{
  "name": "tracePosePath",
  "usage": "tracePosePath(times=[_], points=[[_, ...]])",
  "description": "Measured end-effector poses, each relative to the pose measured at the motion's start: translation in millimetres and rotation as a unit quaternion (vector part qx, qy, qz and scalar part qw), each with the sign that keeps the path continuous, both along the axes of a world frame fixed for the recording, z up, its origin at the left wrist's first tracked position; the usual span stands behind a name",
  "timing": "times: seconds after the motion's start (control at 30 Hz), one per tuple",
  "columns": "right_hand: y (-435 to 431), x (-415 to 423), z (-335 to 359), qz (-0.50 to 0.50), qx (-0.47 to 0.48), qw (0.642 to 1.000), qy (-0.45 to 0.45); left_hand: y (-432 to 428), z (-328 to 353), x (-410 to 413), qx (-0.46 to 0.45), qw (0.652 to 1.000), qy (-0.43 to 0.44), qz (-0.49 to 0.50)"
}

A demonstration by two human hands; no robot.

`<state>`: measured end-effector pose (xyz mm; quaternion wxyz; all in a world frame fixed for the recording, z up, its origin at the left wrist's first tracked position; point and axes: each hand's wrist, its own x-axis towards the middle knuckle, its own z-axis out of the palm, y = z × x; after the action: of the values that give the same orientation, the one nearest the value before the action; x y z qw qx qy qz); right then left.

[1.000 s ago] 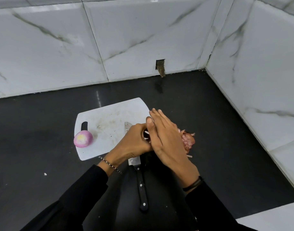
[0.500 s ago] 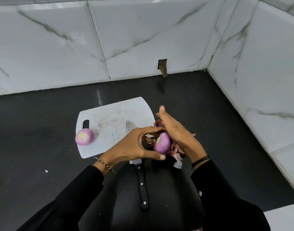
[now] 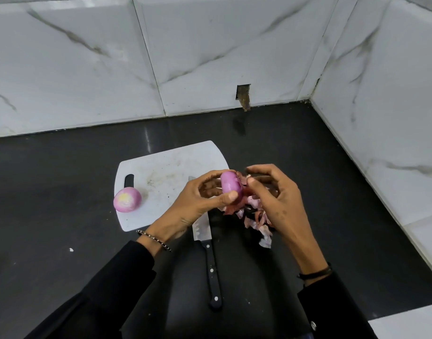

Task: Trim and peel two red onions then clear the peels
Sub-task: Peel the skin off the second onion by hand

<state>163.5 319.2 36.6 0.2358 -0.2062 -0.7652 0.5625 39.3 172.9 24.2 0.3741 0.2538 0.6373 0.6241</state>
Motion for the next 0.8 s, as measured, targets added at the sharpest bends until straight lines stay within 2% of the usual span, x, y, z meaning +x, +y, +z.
tracePosePath(times=[0.1,0.37,0.57,0.7,0.8], points=[[-1.5,8.2,0.9,0.029,0.016,0.999,0.023,2.2,-2.0,-1.7,0.024,0.998,-0.049,0.019],[-2.9,13.0,7.9,0.046,0.132,0.989,0.049,5.7,3.3,-0.7,0.052,0.995,-0.081,0.0],[-2.9,12.2,8.4,0.015,0.138,0.989,0.058,8.0,5.1,-0.2,0.049,0.996,-0.078,0.006],[-1.8,11.4,5.5,0.002,0.122,0.991,0.06,9.1,9.1,0.7,0.028,0.994,-0.11,0.011],[-0.6,11.8,4.7,0.011,0.163,0.985,0.049,11.2,9.8,1.8,0.003,0.993,-0.118,0.025]])
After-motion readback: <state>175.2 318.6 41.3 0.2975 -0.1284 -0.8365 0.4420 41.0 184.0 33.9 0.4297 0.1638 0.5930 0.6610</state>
